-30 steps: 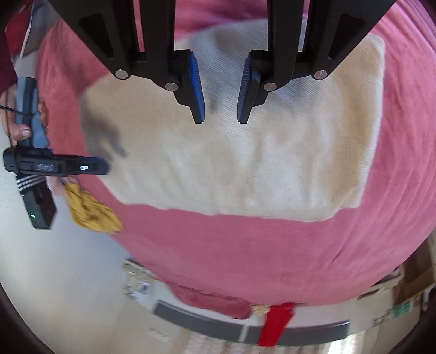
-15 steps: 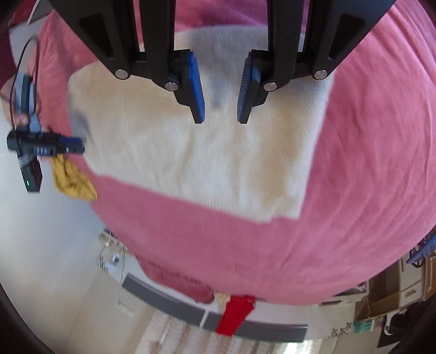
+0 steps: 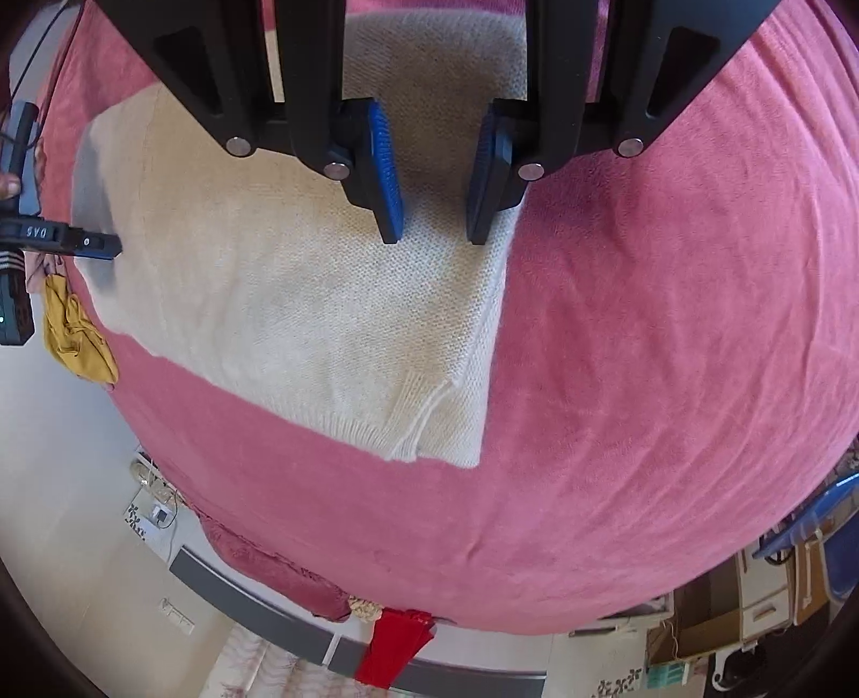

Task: Fold clothes

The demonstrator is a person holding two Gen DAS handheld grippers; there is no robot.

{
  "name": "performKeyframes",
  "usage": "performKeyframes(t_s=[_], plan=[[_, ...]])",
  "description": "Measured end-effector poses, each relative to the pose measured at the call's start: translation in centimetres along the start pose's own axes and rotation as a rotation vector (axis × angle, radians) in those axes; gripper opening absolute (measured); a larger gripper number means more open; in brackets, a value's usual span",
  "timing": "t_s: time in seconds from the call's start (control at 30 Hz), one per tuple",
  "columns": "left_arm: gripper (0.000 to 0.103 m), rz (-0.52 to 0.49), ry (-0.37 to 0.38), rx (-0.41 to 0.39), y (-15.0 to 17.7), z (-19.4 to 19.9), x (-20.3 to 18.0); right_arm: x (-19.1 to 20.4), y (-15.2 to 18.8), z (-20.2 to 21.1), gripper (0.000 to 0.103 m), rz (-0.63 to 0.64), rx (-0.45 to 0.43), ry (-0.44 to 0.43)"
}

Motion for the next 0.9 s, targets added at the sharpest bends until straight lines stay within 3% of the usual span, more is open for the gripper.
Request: performKeyframes(t_s=[0.13, 0.23, 0.37, 0.43, 0.6, 0.67, 0.77, 0.9], plan=[[0.025, -0.029, 0.044, -0.065, -4.0, 1.0, -2.7, -1.1, -2.5, 2.5, 0.063, -0.116, -0.075, -0.117], [0.025, -0.061, 0.055, -0.049, -6.4, -1.2, -5.0, -2.5, -4.5, 2.9, 0.063, -0.233, -0.103, -0.208], [0.025, -0.129, -0.056, 0.046, -5.3, -5.9, -5.5, -6.3, -5.8, 2.0, 0.063, -0.299, -0.111, -0.119], [0.025, -0.104, -0.063, 0.08, -3.9, -6.9, -4.4, -6.9, -6.4, 0.9, 0.063, -0.323, -0.082, -0.081], [0.025, -0.057, -0.016, 0.007, -2.6, -5.0, -3.1, -9.3, -5.4, 0.9, 0.052, -0.344, -0.069, -0.11], [0.025, -0.076, -0.025, -0.023, -2.6, -3.8, -3.3, -9.4, -5.3, 1.7, 0.052, -0.367, -0.091, -0.129], [0.025, -0.128, -0.032, -0.081, -3.0, -1.7, -4.4, -8.4, -5.5, 4.1, 0.062, -0.347, -0.165, -0.128], [0.026, -0.14, -0.04, -0.072, -1.6, -0.5, -4.7, -5.0, -3.5, 6.7, 0.062, -0.242, -0.191, -0.168]])
Point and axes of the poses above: each gripper's, at about its wrist camera, not at the fingertips, and z roughly against the way its jaws point, x to its left, y to its underside, the point moved 10 cm from there along -z, roughly the way its jaws point, and after that the axes turned 7 degrees about -x, right-handed, at the moved point
